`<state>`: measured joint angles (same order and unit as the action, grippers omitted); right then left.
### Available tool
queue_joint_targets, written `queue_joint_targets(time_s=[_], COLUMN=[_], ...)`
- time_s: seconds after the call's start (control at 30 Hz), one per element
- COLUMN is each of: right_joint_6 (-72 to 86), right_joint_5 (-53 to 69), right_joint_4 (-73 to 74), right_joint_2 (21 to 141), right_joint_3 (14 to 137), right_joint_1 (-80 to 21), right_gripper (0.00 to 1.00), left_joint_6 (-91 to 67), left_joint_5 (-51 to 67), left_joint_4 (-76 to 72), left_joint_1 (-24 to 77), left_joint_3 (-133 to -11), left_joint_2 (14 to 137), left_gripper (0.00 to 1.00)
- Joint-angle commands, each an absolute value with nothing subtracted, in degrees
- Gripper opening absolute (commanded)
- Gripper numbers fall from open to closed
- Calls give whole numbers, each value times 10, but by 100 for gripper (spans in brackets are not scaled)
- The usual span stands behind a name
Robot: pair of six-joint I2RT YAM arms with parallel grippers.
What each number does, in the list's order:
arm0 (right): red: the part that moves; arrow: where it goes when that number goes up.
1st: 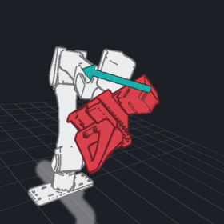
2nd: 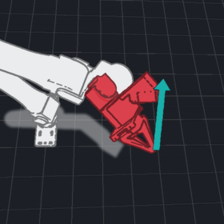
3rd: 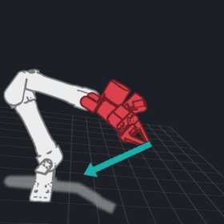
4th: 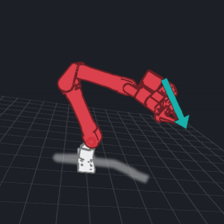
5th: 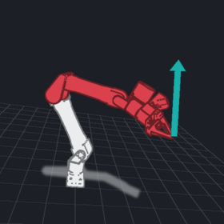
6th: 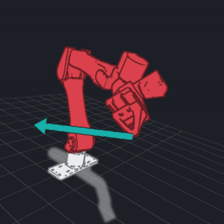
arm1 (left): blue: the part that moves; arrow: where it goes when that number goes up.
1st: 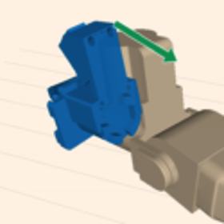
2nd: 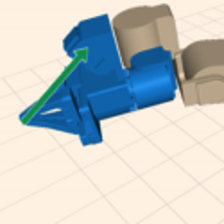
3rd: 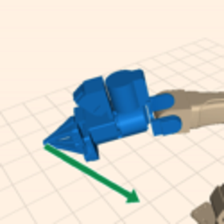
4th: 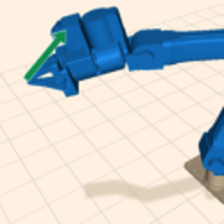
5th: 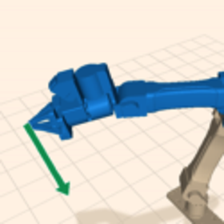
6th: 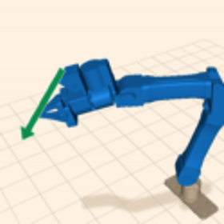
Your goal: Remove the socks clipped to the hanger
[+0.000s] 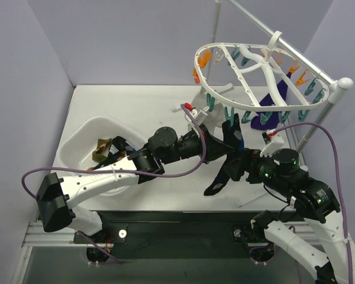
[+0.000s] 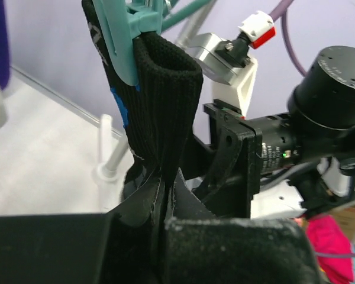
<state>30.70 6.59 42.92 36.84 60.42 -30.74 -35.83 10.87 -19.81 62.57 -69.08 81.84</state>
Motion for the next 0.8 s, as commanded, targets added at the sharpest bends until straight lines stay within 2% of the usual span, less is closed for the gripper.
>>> queue_joint_targets(time_s=[0.0,0.1,0.17,0.2,0.23,0.27,0.3,0.33,0.37,0.43,0.53,0.57,0.63,0.77], right_joint_6=[291,294,296,299,301,304,307,307,308,308,308,308,308,308], right_joint_5=[133,134,142,145,145,142,140,138,139,134,134,135,134,134], right_joint_4=[348,337,331,325,323,323,325,324,323,328,332,334,337,341], right_joint_2=[358,354,355,353,351,352,350,348,347,345,345,345,342,339], right_joint_3=[585,574,570,570,570,570,569,569,568,569,569,570,573,579], right_joint_1=[-308,-308,-308,-308,-308,-308,-308,-308,-308,-308,-308,-308,-308,-308], right_gripper=[89,84,66,55,22,8,0,0,0,0,0,0,0,0], left_joint_6=[-438,-474,-482,-483,-483,-479,-478,-476,-472,-462,-422,-402,-380,-324], left_joint_5=[177,207,217,219,218,215,209,207,201,180,135,121,86,10], left_joint_4=[-262,-296,-311,-310,-305,-302,-296,-294,-291,-273,-235,-222,-192,-199], left_joint_1=[624,624,624,624,624,623,622,621,621,621,620,620,620,625], left_joint_3=[-682,-681,-682,-682,-683,-683,-682,-682,-682,-682,-692,-700,-706,-703], left_joint_2=[813,824,831,832,833,833,832,830,828,819,803,799,783,760], left_gripper=[0,0,0,0,0,0,0,1,10,36,46,57,63,64])
